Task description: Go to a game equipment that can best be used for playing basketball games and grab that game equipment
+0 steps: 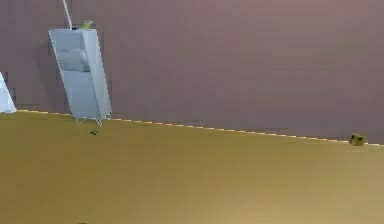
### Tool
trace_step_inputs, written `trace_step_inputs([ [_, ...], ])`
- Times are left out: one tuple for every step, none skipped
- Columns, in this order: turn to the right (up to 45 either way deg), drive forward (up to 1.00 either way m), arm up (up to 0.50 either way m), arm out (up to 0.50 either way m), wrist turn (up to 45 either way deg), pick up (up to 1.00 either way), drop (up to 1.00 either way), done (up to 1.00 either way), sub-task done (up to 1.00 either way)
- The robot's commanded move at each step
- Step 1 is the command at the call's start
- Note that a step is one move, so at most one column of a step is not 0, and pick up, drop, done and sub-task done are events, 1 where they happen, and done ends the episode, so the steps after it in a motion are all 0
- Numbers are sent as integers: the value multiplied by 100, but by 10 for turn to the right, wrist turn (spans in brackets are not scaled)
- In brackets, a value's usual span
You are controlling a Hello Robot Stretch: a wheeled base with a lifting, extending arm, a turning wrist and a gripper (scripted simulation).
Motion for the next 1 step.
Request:
trace_step_inputs([
  [0, 35, 0, 0, 0, 0, 0, 0, 0],
])
